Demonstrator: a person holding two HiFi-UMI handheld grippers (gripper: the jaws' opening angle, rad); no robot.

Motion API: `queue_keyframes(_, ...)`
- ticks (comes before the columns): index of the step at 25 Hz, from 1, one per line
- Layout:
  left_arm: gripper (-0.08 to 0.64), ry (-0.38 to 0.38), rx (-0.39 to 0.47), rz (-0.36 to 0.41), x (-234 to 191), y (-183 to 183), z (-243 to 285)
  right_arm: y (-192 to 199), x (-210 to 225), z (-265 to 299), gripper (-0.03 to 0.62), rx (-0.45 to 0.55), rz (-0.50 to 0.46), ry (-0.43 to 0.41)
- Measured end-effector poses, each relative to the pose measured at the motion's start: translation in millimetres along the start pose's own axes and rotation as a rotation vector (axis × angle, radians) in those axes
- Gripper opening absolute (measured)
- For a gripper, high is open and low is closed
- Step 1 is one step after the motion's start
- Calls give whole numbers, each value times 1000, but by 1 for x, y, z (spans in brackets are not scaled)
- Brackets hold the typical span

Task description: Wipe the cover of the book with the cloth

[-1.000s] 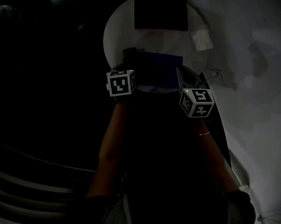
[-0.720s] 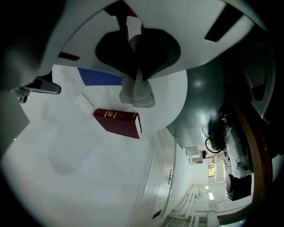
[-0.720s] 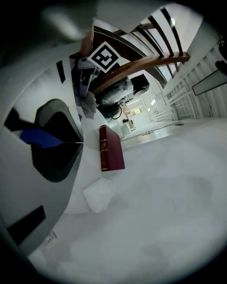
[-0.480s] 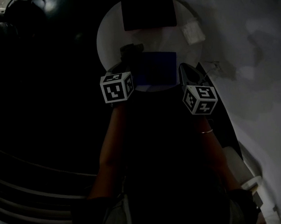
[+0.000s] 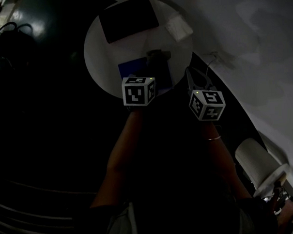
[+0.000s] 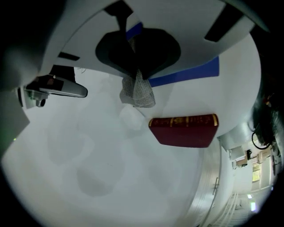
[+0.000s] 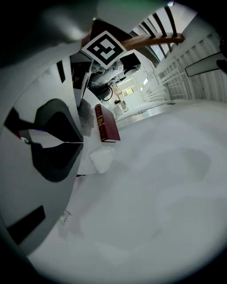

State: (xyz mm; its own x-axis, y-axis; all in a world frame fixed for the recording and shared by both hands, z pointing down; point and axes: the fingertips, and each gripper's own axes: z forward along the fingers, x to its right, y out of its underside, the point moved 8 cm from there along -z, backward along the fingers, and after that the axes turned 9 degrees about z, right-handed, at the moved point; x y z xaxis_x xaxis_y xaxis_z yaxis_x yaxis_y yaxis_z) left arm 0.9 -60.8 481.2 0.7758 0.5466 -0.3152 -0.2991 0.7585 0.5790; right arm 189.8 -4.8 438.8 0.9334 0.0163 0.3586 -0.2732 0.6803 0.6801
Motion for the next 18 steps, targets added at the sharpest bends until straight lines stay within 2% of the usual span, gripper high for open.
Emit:
queue_keyframes(3, 34, 61, -27, 56, 23, -7, 16, 1, 9, -9, 29, 12, 30, 35)
queue_keyframes(7, 34, 106, -62, 89, 39, -9, 37, 3, 17, -14, 29, 14, 50, 61)
queue_keyframes(11, 34, 108, -94, 105, 43, -2, 52, 7, 21, -11, 29, 2, 56, 71)
queue_keyframes(18, 34, 86, -149, 71, 20, 22, 55, 11, 12, 3, 29, -43, 21, 38)
